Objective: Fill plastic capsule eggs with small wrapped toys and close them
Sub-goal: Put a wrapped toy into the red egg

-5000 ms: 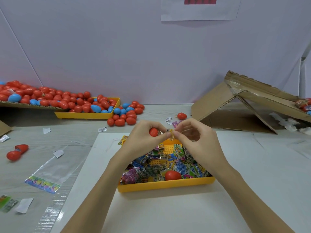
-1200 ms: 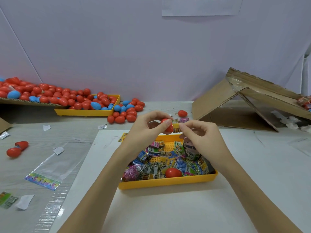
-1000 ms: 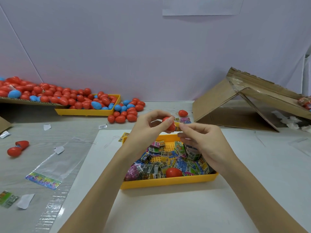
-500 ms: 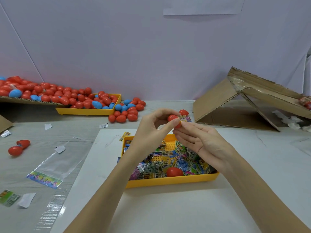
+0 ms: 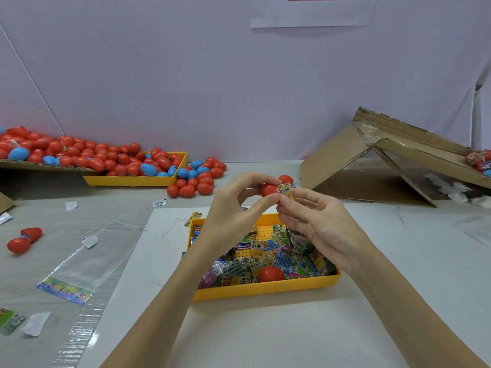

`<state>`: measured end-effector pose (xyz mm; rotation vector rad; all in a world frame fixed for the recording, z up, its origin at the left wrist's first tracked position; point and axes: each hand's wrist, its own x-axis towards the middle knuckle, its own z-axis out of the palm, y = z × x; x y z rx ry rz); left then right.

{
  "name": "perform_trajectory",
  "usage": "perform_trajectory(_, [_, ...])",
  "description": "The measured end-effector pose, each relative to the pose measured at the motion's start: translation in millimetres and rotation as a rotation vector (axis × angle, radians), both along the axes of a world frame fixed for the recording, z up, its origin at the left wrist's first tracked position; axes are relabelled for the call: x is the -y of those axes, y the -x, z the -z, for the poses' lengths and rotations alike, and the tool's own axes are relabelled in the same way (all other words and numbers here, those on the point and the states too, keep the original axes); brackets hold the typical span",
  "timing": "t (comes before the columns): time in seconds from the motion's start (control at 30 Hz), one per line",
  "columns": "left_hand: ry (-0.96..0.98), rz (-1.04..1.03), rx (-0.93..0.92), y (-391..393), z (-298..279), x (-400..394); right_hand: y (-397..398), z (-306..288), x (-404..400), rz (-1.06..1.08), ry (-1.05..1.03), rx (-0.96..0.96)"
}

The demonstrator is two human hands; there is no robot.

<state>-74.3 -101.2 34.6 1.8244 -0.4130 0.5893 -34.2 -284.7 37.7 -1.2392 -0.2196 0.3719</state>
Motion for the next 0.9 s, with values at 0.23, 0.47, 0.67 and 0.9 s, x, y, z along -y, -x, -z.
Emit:
perform_trajectory(0.23, [-0.001, -0.008, -0.012, 1.0, -3.0, -2.2, -2.2, 1.6, 3.8, 0.091, 0.044, 0.145])
perform_trajectory(0.47, [0.011, -0.007, -0.021, 0.5, -2.8, -3.7, 2.6, -0.4, 2.0, 0.094, 0.243, 0.263])
perform_trajectory(0.67, [0.033, -0.007, -0.04, 0.1, -1.9, -5.3, 6.9, 0.1, 2.6, 0.135, 0.339, 0.367])
perform_trajectory(0.9, [0.016, -0.023, -0.029, -0.5, -0.8, -6.0, 6.3, 3.2, 2.1, 0.147, 0.33, 0.344])
